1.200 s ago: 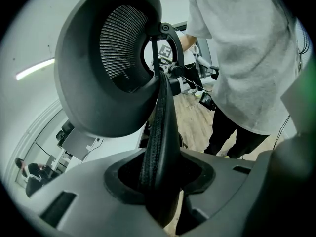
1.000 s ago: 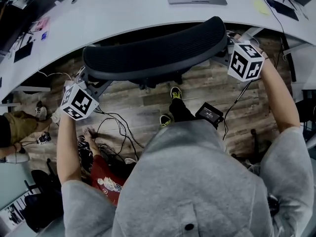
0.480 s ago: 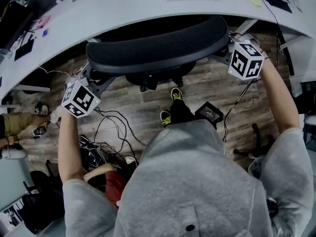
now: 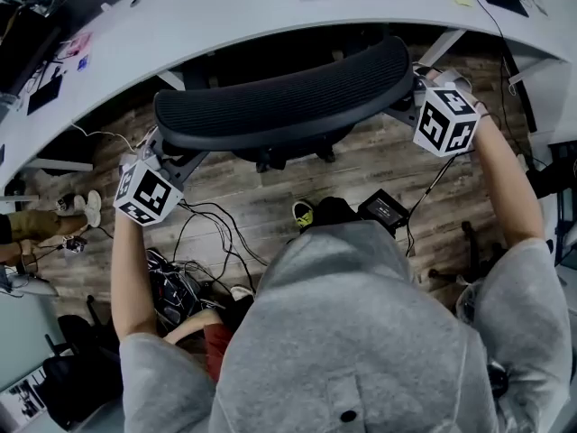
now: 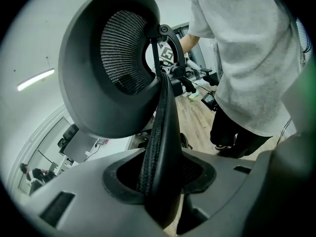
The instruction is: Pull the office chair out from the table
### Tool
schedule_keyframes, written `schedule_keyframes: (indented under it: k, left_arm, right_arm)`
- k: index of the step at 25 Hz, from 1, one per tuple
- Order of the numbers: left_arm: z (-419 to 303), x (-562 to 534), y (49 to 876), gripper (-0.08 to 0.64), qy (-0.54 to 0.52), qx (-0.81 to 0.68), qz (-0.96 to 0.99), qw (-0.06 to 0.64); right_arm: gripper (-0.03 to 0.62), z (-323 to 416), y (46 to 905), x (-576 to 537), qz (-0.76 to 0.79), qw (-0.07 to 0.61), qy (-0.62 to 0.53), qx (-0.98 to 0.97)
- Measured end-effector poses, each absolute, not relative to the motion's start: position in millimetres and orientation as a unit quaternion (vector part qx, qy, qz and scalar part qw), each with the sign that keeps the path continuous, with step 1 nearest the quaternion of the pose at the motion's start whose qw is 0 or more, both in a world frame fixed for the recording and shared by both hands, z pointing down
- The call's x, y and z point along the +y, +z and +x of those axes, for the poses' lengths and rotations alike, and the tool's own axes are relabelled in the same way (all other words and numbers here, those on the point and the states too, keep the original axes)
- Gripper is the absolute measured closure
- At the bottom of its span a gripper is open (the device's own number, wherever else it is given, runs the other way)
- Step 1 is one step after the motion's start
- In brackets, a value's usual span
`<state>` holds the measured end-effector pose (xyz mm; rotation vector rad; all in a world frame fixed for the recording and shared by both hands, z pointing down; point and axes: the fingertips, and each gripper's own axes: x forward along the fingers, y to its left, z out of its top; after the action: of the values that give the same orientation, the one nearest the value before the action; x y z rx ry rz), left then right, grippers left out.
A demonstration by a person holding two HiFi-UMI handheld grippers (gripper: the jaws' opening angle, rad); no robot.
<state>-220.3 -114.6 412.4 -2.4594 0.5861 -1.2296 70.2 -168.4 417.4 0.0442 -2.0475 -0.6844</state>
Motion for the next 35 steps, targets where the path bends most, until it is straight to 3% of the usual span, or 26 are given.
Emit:
schedule_keyframes:
  k: [35]
  left_arm:
    - [-208,-92,413,0.387,-0.442,0.214,-0.859,0.144]
  right_arm:
    - [0.485,82,418,-152,0.017,0.46,-0.3,-0.836]
